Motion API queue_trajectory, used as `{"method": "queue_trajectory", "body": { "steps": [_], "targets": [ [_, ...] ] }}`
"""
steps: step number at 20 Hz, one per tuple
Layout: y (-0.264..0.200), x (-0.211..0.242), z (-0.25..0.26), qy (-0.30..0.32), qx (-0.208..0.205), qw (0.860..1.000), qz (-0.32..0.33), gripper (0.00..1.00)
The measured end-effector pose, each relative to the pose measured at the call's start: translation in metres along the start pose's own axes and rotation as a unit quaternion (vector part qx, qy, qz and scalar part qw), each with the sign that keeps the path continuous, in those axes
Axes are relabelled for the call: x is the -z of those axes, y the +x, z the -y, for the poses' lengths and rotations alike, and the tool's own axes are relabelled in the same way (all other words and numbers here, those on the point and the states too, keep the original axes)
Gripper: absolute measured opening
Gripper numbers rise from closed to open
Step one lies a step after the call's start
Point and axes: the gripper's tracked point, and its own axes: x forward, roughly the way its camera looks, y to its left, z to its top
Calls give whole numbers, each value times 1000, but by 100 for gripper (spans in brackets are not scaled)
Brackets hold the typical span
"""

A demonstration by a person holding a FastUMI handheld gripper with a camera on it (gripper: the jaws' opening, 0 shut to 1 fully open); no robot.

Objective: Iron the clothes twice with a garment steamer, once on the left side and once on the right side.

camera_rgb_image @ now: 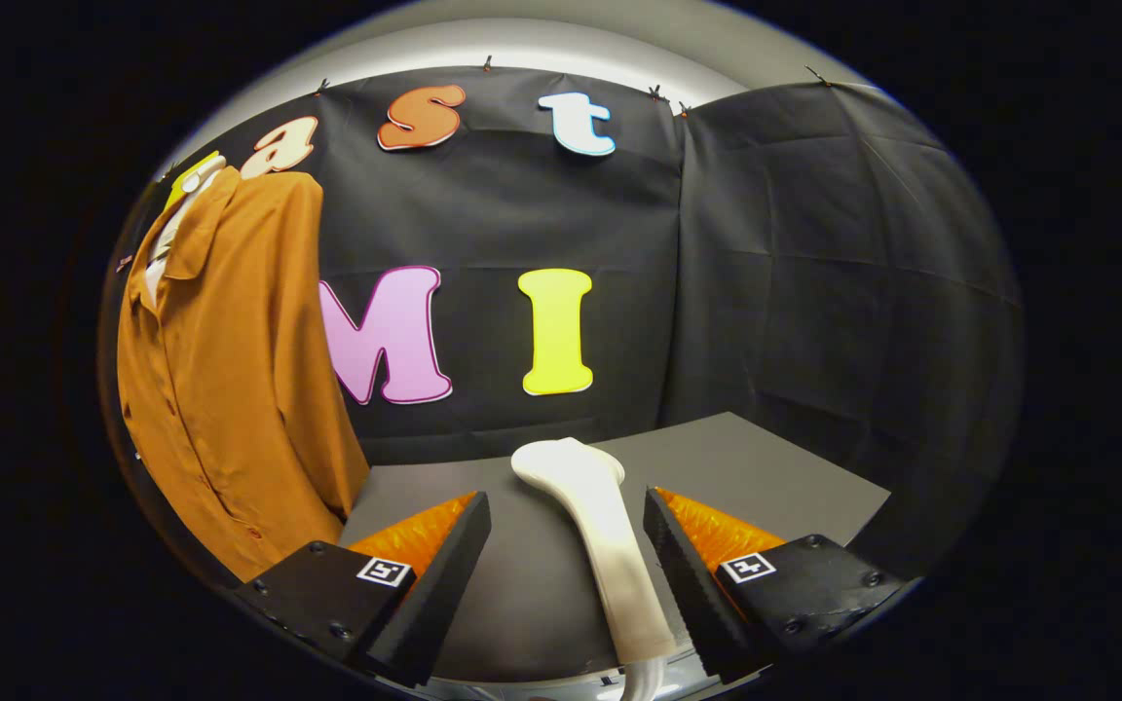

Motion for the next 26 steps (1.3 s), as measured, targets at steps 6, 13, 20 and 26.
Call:
{"method": "queue_trajectory", "body": {
  "steps": [6, 13, 20, 26],
  "targets": [
    [39, 22, 10, -6, 0, 999, -50, 99],
    [62, 56, 23, -10, 25, 991, -133, 99],
    [61, 61, 23, 2, 8, 988, -154, 52],
    [30, 26, 34, 20, 24, 995, -94, 43]
  ]
}}
